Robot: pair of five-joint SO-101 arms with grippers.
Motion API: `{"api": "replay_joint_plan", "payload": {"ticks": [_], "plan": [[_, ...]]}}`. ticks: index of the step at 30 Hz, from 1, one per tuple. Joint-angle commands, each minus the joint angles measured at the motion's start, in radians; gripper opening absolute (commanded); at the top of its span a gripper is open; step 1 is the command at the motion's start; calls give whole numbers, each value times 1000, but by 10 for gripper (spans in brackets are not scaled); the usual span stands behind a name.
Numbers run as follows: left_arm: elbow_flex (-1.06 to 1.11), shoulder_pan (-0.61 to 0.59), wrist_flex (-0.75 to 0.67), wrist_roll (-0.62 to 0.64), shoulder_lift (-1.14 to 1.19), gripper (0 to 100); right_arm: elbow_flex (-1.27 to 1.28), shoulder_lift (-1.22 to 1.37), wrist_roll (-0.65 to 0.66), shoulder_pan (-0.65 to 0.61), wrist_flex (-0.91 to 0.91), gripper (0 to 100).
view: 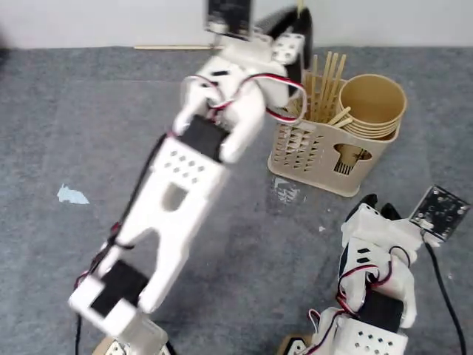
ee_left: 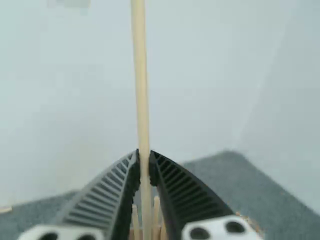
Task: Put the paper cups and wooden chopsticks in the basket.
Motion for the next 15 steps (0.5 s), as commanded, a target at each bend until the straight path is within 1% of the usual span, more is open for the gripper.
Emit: {"api": "replay_joint_plan", "payload": {"ticks": [1,3,6,9,10,15], "plan": [[-39,6,-81,9,81,13,-3,-12,-12,-7,-12,111],[-41,17,-69,9,126,31,-3,-12,-12,-8,-12,111],[-41,26,-17,18,147,97,-3,-12,-12,-8,-12,111],[-45,21,34,112,147,152,-3,-12,-12,-8,-12,111],[-47,20,43,130,146,162,-3,-12,-12,-8,-12,111],[-61,-15,98,135,106,166,-3,-12,-12,-8,-12,111]]}}
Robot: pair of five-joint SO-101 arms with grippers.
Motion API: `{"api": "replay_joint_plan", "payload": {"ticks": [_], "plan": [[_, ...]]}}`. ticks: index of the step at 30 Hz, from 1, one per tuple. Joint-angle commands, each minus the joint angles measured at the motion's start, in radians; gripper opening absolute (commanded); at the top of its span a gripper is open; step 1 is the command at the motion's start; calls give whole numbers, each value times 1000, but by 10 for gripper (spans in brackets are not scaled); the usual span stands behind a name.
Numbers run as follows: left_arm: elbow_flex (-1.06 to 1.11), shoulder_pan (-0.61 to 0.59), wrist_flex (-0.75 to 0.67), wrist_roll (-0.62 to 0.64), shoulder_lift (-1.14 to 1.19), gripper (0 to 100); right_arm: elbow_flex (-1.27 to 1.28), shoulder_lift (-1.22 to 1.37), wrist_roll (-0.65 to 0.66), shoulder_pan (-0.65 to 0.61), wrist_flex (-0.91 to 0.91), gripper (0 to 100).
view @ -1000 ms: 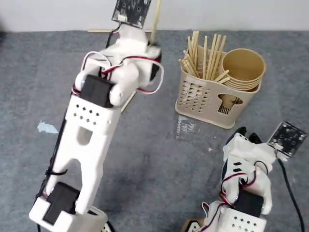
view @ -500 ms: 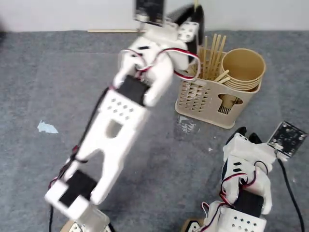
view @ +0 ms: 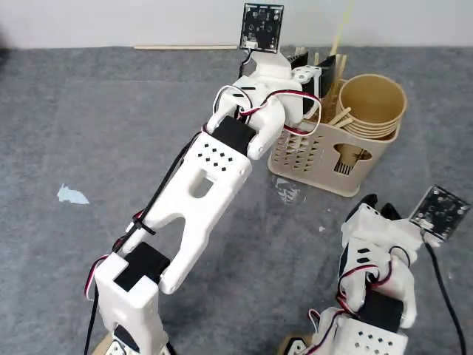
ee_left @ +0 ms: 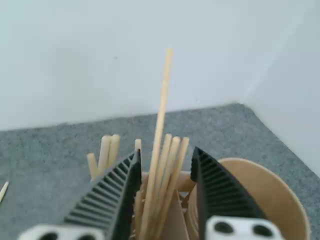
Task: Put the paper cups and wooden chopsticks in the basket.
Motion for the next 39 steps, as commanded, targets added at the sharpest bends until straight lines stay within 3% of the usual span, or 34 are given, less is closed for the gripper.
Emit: {"api": "replay_joint_plan", "payload": {"ticks": [1,16,19,24,35,39], "plan": [[-61,-40,38,14,-75,166,-3,-12,-12,-8,-12,111],[-56,-350,364,14,-299,167,-3,-12,-12,-8,-12,111],[-56,-376,466,-12,-236,170,-3,-12,-12,-8,-12,111],[-59,-400,586,-163,-68,170,-3,-12,-12,-8,-12,111],[-76,-442,687,-410,249,167,-3,-12,-12,-8,-12,111],[-153,-440,750,-427,331,167,-3,-12,-11,-8,-12,111]]}}
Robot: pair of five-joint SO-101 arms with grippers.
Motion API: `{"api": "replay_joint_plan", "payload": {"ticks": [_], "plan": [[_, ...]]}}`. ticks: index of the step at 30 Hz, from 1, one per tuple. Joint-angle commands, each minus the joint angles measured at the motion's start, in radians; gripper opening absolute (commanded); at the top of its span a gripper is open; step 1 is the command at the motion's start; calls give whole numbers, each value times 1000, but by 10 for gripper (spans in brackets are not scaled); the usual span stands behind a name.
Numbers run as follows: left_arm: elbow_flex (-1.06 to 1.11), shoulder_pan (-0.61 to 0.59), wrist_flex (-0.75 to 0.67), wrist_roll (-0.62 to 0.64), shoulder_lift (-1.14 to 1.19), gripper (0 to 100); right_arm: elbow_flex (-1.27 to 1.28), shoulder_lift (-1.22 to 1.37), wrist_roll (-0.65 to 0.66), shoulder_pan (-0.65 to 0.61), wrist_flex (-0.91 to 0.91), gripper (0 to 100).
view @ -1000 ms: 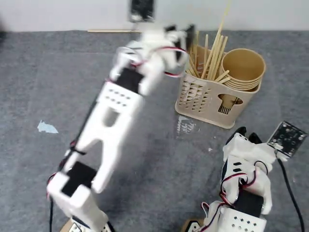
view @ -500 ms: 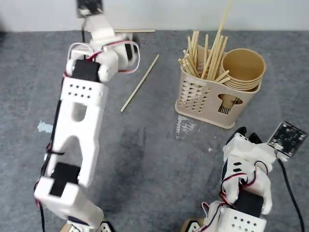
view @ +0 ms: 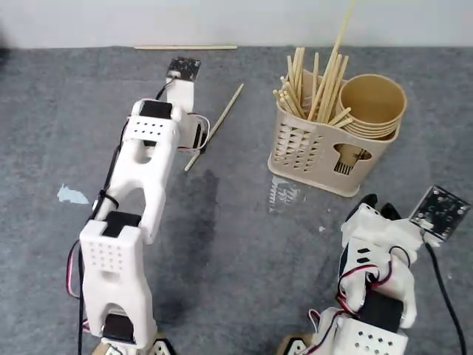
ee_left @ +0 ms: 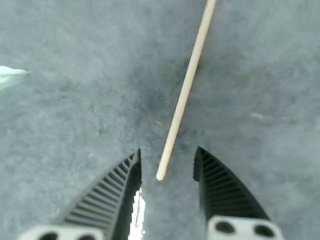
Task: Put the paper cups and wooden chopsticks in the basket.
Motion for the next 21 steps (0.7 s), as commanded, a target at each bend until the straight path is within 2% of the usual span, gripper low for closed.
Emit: {"api": "replay_joint_plan", "payload": {"ticks": [1,11,13,17,21], "plan": [[-128,-6,60,-14,48,167,-3,-12,-11,-8,-12,111],[-576,-3,333,-17,408,164,-3,-12,-11,-7,-12,111],[-694,-3,393,-17,483,135,-3,-12,-11,-7,-12,111],[-928,-3,496,-32,615,13,-3,-12,-9,-7,-12,111],[-1004,-12,500,-71,667,13,-3,-12,-9,-5,-12,111]]}}
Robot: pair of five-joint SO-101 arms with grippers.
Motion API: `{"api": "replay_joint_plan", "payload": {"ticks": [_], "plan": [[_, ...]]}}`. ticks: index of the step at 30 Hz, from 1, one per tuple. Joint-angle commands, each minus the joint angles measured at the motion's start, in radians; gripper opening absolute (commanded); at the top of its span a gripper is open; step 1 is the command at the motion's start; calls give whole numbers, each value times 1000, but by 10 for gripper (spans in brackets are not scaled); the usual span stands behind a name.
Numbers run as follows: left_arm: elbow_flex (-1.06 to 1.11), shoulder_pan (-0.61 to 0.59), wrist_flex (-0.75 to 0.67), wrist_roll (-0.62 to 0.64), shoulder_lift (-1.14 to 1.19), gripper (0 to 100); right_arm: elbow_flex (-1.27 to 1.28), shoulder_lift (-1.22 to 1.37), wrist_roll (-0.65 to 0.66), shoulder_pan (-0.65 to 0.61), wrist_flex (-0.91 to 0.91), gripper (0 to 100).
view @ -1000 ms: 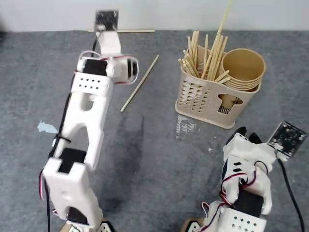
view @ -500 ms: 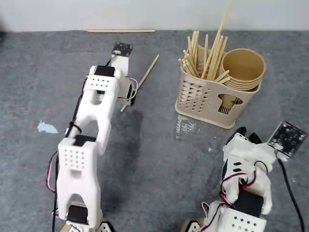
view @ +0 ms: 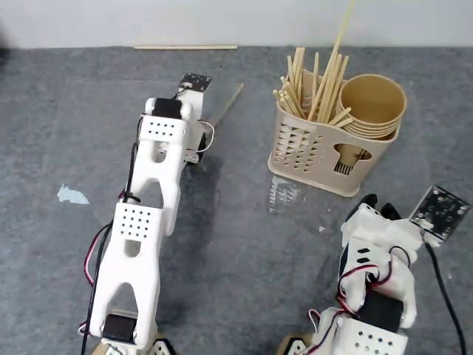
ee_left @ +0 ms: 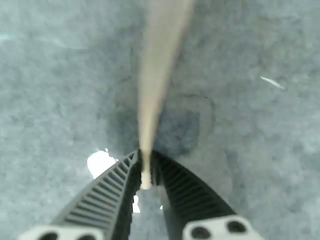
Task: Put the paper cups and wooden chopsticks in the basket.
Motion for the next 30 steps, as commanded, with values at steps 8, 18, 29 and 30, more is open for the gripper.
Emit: {"api": "replay_joint_plan", "payload": {"ticks": [8,18,29,30], "plan": [[-36,-20,31,-21,-8,12,-3,-12,-9,-5,-12,111],[634,-31,28,-135,-454,12,-3,-12,-9,-5,-12,111],[1351,-34,21,-204,-1020,12,-3,-12,-8,-5,-10,111],[1403,-34,21,-215,-1062,12,-3,-12,-8,-5,-10,111]]}}
